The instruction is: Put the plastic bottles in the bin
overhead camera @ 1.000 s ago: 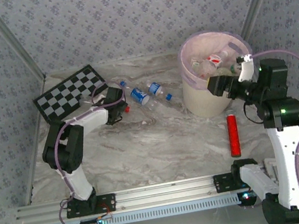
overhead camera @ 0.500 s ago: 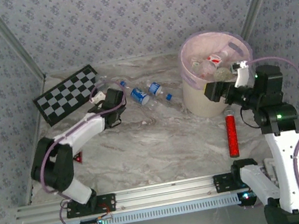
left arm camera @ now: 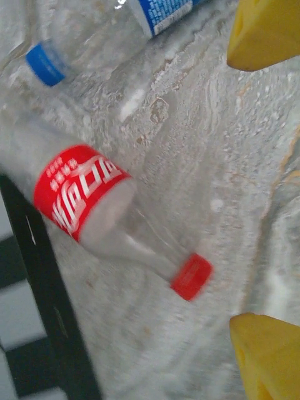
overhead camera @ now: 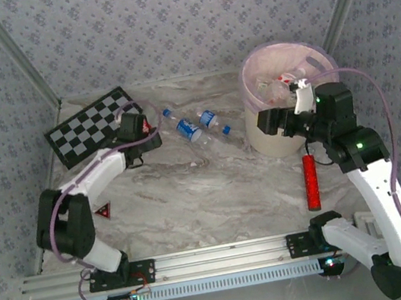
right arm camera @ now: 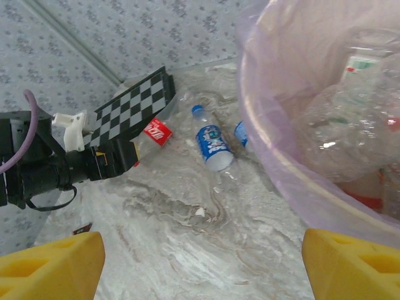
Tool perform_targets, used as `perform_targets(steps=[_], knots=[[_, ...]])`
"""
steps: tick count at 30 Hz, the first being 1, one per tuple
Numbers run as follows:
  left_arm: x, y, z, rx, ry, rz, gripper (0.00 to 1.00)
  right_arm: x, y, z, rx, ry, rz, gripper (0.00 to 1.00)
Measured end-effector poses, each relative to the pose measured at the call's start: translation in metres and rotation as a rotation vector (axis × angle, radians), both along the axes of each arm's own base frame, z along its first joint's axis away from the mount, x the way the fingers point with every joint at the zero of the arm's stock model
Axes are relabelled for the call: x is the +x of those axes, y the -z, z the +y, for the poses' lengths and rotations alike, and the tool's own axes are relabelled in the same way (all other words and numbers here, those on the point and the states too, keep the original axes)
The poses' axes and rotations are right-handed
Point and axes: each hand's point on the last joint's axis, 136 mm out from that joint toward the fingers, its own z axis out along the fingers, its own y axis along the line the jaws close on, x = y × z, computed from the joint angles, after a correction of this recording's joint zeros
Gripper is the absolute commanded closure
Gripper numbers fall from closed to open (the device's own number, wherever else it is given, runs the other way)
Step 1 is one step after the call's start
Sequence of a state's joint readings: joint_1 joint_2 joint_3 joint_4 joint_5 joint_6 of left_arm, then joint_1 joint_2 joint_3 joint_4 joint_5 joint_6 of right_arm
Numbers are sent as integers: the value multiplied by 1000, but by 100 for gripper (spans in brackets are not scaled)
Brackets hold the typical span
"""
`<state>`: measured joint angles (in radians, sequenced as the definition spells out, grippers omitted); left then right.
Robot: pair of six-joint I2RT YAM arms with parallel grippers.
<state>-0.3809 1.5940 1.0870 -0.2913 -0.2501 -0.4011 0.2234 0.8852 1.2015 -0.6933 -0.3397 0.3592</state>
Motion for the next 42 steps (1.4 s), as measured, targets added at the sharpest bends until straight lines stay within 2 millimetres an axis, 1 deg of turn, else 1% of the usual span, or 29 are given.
perform_targets(steps=[3, 5, 10, 13, 16, 21, 24, 25, 29, 32, 35, 36, 38, 40, 42], knots=[[18, 10, -6, 65, 130, 25, 1, -8, -1, -8, -15, 34, -8, 16], [30, 20, -5, 90, 185, 44, 1, -13, -2, -12, -22, 50, -13, 16], [59, 47, 4, 132, 238, 90, 1, -20, 3, -20, -42, 78, 8, 16], [74, 57, 3, 155, 259, 110, 2, -22, 5, -22, -49, 87, 18, 16], [85, 59, -1, 166, 273, 120, 8, -22, 8, -23, -54, 91, 29, 16], [103, 57, -5, 180, 278, 142, 27, -23, 10, -24, -58, 95, 37, 16], [99, 62, -2, 192, 268, 172, 41, -24, 12, -25, -61, 96, 45, 16], [98, 62, -1, 194, 262, 175, 44, -25, 12, -25, -64, 96, 47, 16], [96, 61, 1, 201, 256, 179, 47, -25, 12, -25, -66, 96, 44, 16], [87, 58, 5, 207, 250, 188, 47, -23, 10, -24, -62, 93, 36, 16], [72, 42, 9, 217, 247, 179, 48, -19, 3, -20, -43, 75, 8, 15], [67, 30, 11, 219, 238, 159, 47, -17, -1, -17, -30, 63, -6, 15], [55, -2, 17, 207, 212, 98, 48, -12, -10, -9, 3, 34, -37, 15], [37, -45, 19, 149, 197, -13, 48, -5, -21, 2, 51, -6, -68, 15], [15, -84, 16, 61, 200, -137, 51, 1, -30, 16, 94, -55, -92, 15]])
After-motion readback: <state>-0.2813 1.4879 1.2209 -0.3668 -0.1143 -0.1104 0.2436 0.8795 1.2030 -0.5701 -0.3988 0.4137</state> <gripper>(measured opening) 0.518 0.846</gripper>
